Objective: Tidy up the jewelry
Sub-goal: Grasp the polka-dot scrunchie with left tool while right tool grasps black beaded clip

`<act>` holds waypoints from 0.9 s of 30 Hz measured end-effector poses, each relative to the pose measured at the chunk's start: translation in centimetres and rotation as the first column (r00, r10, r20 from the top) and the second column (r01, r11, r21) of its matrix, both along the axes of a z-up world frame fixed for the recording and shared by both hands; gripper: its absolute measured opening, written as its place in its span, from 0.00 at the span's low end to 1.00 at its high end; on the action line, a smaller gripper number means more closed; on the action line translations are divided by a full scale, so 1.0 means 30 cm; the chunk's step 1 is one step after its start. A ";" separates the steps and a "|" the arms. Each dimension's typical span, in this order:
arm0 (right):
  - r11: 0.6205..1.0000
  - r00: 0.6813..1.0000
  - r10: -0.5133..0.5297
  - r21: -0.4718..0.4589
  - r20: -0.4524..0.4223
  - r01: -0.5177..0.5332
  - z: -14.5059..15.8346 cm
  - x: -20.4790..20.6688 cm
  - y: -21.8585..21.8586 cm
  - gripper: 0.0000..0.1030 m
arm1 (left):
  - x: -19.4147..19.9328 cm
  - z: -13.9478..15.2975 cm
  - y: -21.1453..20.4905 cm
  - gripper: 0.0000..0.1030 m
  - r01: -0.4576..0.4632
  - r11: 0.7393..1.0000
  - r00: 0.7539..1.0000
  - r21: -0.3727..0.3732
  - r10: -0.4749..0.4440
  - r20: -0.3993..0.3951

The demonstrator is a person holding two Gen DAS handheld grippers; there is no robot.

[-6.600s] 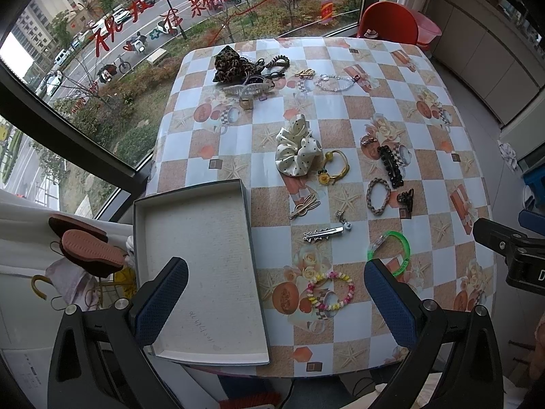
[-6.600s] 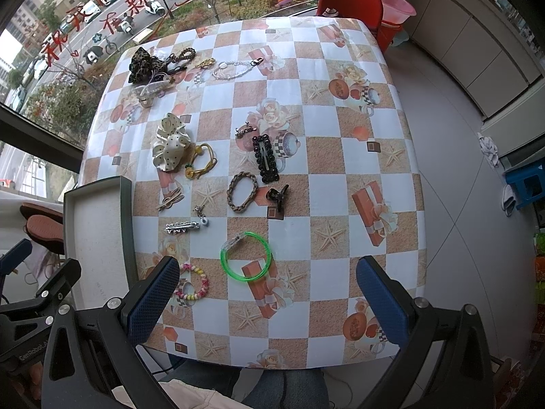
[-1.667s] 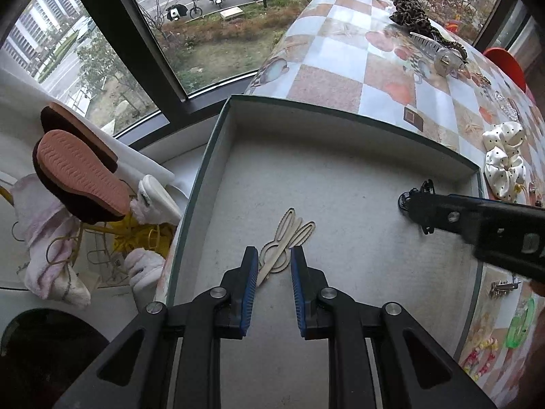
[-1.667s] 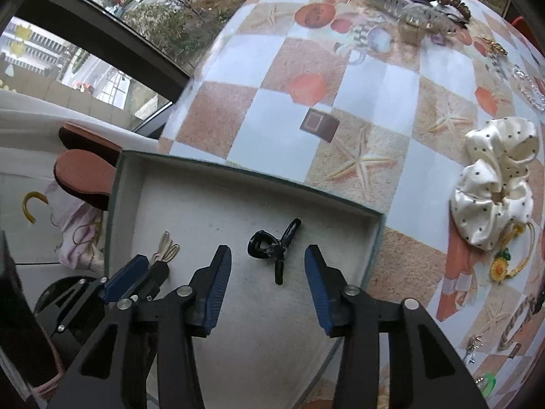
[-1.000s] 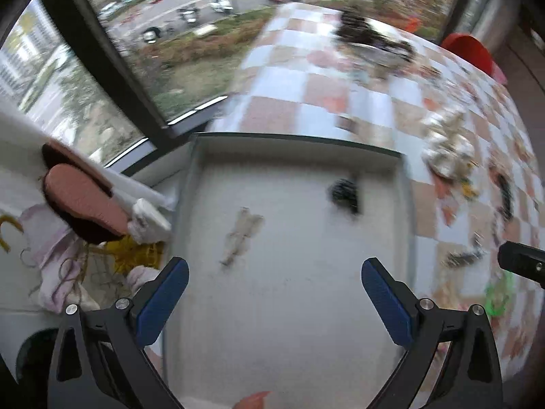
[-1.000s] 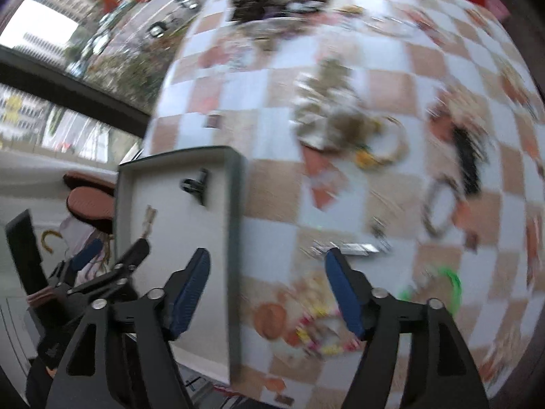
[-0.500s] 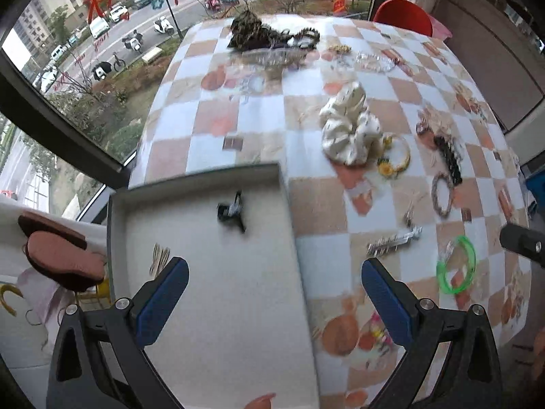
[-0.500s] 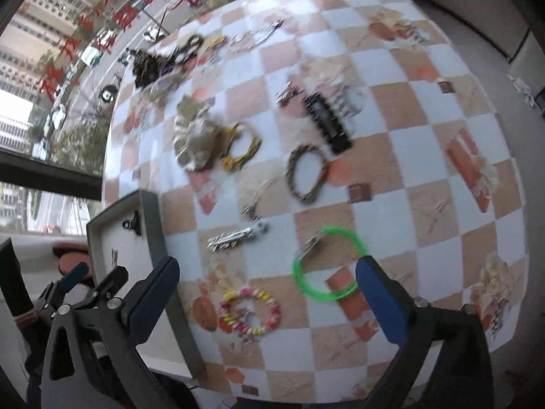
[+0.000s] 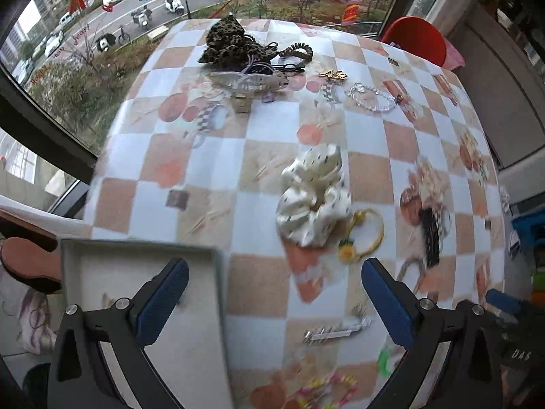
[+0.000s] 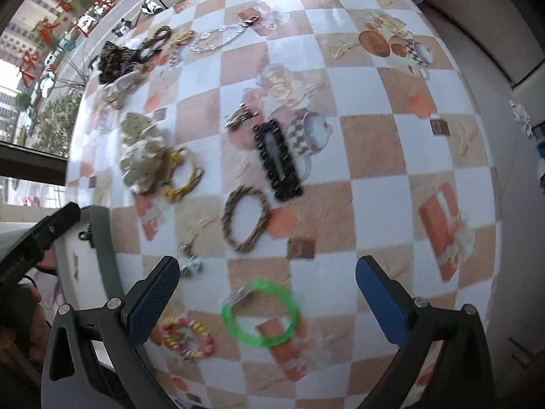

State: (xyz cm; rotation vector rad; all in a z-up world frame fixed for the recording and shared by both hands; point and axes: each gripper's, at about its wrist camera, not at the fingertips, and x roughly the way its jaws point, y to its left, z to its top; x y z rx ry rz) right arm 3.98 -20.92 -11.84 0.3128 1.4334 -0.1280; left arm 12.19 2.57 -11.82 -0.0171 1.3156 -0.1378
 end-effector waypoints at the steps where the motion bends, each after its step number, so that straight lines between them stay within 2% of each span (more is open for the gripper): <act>1: 1.000 1.000 0.005 0.000 -0.004 -0.005 -0.012 0.025 -0.012 1.00 | 0.024 -0.015 -0.014 1.00 -0.007 1.000 1.000 -0.005 0.007 -0.010; 9: 0.999 0.999 0.035 -0.013 -0.034 -0.036 -0.102 0.168 -0.047 1.00 | 0.178 -0.142 -0.087 1.00 -0.069 0.997 0.995 -0.036 0.066 -0.071; 18: 0.998 0.996 0.055 -0.037 -0.066 -0.058 -0.209 0.261 -0.043 1.00 | 0.264 -0.250 -0.134 1.00 -0.052 0.999 0.994 -0.009 0.050 -0.099; 23: 0.991 0.994 0.083 -0.097 -0.071 -0.090 -0.239 0.290 -0.014 0.92 | 0.283 -0.292 -0.156 1.00 -0.038 0.999 0.993 0.015 0.040 -0.110; 25: 0.982 0.992 0.106 -0.151 -0.073 -0.116 -0.239 0.295 0.005 0.86 | 0.285 -0.302 -0.164 0.90 -0.034 0.999 0.993 0.021 0.036 -0.112; 27: 0.975 0.990 0.115 -0.182 -0.075 -0.127 -0.243 0.287 0.015 0.82 | 0.288 -0.310 -0.175 0.88 -0.024 0.999 0.994 0.041 0.028 -0.110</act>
